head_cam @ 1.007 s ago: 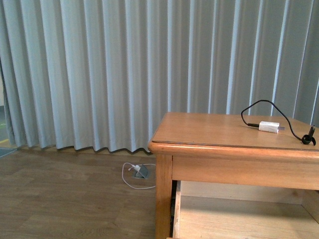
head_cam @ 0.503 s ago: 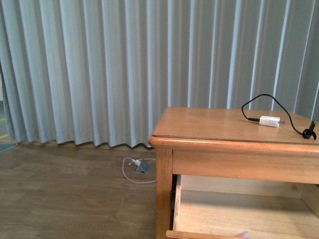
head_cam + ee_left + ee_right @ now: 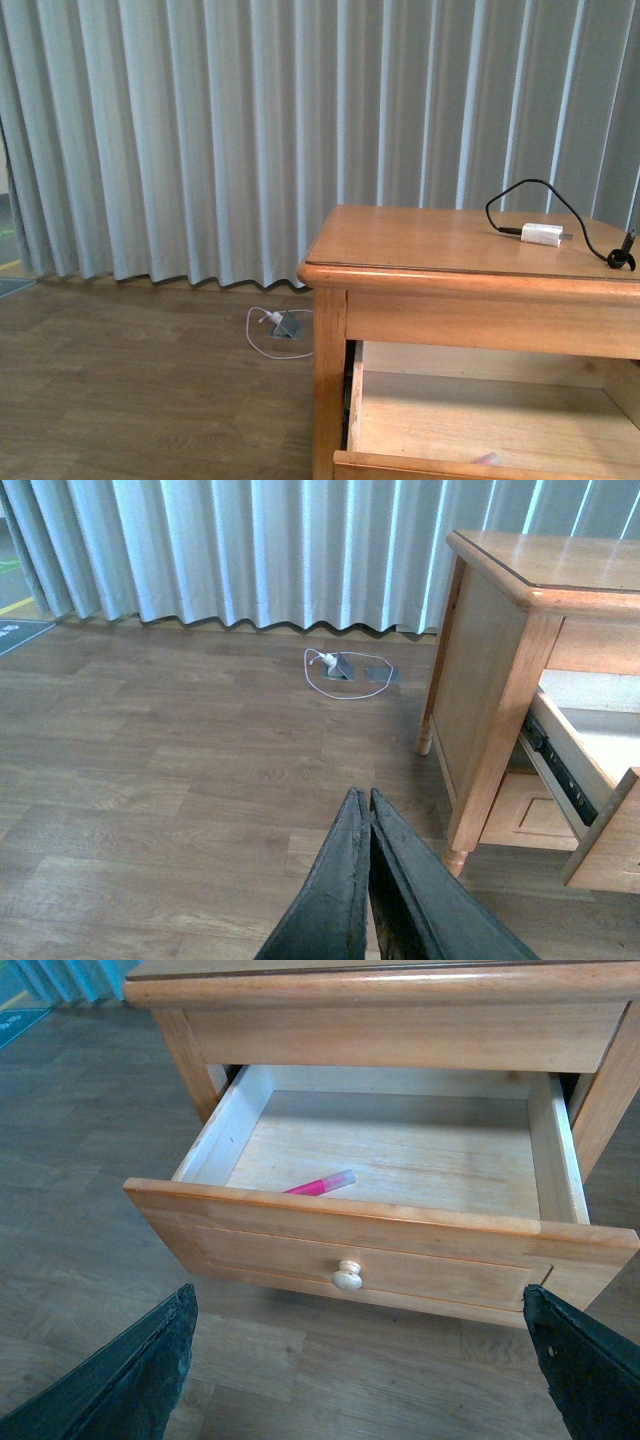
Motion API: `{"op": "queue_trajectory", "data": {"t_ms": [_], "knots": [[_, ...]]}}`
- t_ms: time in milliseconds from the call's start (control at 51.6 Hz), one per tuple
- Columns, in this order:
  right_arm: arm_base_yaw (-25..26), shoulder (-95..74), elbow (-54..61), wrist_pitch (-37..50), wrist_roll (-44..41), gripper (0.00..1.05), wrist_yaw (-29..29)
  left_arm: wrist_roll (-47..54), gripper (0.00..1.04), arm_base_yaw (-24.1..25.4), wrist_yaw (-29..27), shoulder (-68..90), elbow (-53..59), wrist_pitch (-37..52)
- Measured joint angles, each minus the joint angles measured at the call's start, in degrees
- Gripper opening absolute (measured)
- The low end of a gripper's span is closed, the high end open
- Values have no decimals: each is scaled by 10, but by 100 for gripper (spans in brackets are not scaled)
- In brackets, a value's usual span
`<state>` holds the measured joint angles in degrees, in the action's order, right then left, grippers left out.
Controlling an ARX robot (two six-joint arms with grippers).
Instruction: Place pink marker in drawer with both arms
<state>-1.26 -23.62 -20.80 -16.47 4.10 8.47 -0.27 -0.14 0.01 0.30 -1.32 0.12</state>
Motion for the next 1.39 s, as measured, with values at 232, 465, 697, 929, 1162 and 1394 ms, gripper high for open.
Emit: {"op": "queue_trajectory", "data": {"t_ms": [232,465,697,929,1162,1394], "knots": [[0,0,0,0,0,96,0,0,20,0,0,0,0,0],[-51,-21,23,8,34,96,-113,0,70,0,0,0,0,0],[5,-212,18,62,-23,96,-38,0,98,0,0,0,0,0],[25,-467,-10,243,-40,96,-53,0,99,0,0,0,0,0],[2,-641,-60,348,-27,96,-85,0,99,0,0,0,0,0],[-9,-756,-105,435,0,96,-119,0,99,0,0,0,0,0]]}}
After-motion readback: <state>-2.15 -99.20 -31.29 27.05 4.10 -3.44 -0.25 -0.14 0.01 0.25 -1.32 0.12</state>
